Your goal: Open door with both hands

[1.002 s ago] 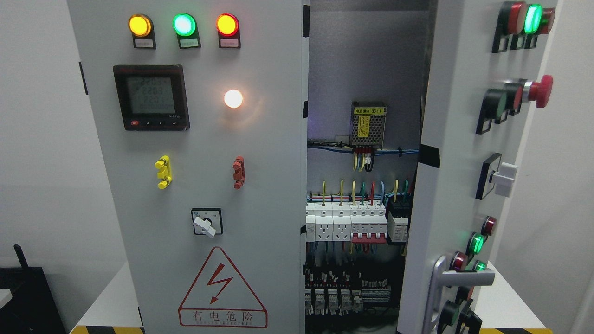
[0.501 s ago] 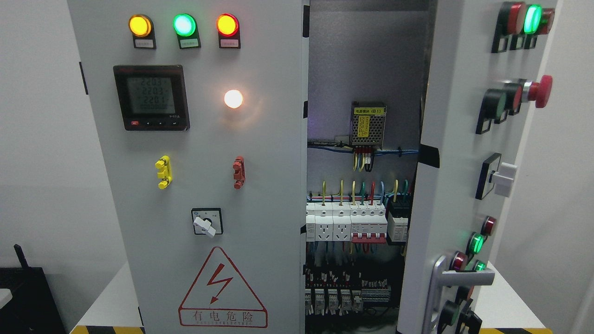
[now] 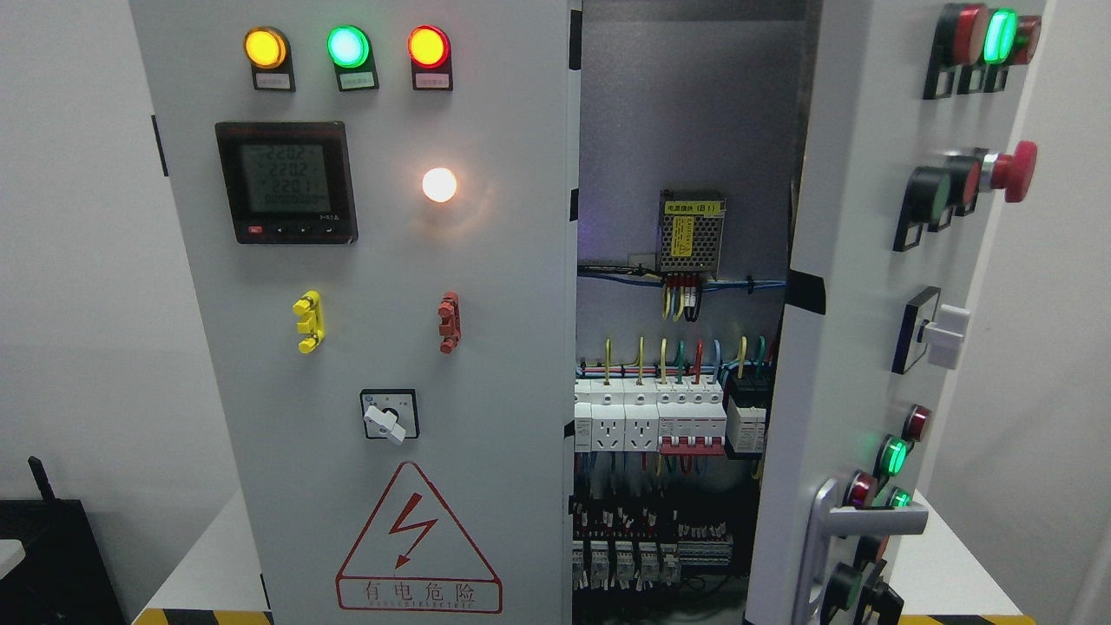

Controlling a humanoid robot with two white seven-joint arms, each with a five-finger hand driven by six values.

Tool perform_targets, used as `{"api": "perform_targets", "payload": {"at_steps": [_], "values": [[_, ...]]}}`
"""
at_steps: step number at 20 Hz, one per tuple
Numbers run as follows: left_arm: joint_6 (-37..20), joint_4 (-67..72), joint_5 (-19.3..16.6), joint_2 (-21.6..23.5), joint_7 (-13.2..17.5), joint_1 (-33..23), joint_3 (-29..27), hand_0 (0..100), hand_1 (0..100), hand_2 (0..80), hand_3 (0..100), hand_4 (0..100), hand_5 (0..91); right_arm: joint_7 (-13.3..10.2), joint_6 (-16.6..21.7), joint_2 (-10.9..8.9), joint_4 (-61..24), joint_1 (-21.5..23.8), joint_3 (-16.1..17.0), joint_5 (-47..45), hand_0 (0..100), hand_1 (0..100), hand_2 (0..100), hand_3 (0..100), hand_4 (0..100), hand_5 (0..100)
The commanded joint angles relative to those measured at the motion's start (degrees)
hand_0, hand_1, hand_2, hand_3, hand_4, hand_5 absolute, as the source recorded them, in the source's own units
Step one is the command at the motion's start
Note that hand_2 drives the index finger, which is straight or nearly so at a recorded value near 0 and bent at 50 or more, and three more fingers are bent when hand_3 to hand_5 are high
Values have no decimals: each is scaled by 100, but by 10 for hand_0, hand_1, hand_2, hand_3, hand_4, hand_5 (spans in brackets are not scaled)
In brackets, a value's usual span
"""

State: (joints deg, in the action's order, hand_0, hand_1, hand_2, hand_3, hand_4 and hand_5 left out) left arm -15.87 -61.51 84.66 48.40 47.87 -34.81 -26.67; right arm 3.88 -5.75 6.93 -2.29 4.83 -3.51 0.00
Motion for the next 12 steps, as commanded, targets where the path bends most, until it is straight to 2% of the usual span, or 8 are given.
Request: {"api": "perform_targets", "payload": {"at_steps": [1, 3, 6, 7, 8, 10, 12], "values": [[164, -1284, 1018, 2947, 512, -18, -972, 120, 389, 0, 0, 0, 0, 17, 4, -7, 0, 0, -1, -44, 120, 389, 0, 0, 0, 0], [452, -1311, 1026, 3271, 513, 359, -937, 120, 389, 0, 0, 0, 0, 17, 4, 2, 0, 0, -1, -44, 120, 389, 0, 0, 0, 0], [1732, -1398, 1018, 3772, 504, 1473, -700, 120, 389, 0, 0, 0, 0, 17, 4, -7, 0, 0, -1, -44, 120, 389, 0, 0, 0, 0], [2094, -1608, 1009, 3930, 504, 1904, -369, 120, 389, 0, 0, 0, 0, 17, 4, -7, 0, 0, -1, -44, 120, 389, 0, 0, 0, 0], [2219, -1906, 992, 4027, 469, 2360, 105, 120, 389, 0, 0, 0, 0, 17, 4, -7, 0, 0, -1, -44, 120, 389, 0, 0, 0, 0], [2194, -2539, 939, 4133, 434, 3432, 1430, 120, 389, 0, 0, 0, 0, 17, 4, 1, 0, 0, -1, -44, 120, 389, 0, 0, 0, 0], [2115, -3013, 956, 4134, 171, 4426, 2513, 120, 389, 0, 0, 0, 0, 17, 4, 2, 0, 0, -1, -44, 120, 389, 0, 0, 0, 0]]}}
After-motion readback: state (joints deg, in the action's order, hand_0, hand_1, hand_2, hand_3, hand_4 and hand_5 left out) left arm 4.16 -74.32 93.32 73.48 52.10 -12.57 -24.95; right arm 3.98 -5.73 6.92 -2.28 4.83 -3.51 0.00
